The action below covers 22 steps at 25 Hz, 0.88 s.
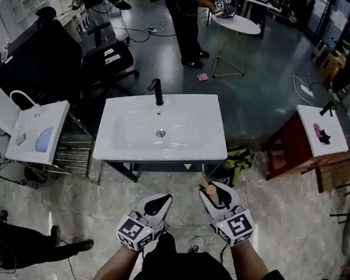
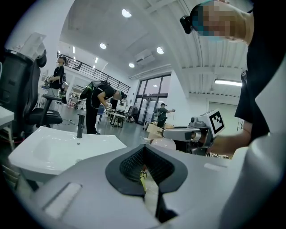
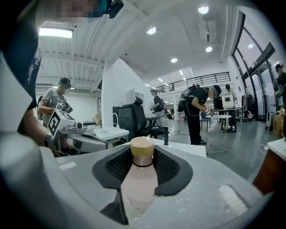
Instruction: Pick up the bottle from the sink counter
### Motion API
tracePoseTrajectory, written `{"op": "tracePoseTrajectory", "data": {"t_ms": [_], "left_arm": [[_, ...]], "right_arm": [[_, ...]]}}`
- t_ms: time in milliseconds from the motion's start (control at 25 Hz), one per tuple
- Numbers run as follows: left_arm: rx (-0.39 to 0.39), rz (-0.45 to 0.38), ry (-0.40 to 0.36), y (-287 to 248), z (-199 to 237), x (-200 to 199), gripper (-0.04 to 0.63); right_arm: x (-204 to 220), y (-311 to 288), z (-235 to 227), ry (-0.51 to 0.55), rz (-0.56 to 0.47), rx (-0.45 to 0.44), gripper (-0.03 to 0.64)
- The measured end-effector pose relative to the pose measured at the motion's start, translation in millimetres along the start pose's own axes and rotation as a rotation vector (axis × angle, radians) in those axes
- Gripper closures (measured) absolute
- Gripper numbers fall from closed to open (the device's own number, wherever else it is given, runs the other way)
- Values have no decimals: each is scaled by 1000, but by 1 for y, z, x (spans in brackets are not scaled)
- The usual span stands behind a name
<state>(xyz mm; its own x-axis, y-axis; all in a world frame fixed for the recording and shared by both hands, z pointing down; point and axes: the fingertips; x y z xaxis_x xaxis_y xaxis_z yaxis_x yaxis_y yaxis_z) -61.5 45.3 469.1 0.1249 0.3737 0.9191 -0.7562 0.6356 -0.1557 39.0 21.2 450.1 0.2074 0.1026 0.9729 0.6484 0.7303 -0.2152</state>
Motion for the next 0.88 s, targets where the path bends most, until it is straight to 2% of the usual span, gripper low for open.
{"op": "tracePoseTrajectory", "data": {"t_ms": [880], "left_arm": [[-36,1,-6,6,-65,27,598]], "right_arm": [[11,64,17,18,-11,-78,480]]}}
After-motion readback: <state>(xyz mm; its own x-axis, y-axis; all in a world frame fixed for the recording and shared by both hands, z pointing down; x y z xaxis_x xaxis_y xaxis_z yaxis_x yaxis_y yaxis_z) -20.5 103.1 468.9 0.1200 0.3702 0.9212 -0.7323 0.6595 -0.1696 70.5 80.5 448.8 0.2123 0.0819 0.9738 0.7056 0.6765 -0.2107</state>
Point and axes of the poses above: the fingertips, and each gripper's own axes: y backward along the fingers, z to its left, x out of its underside, and after that the axes turned 8 degrees about y, right-handed
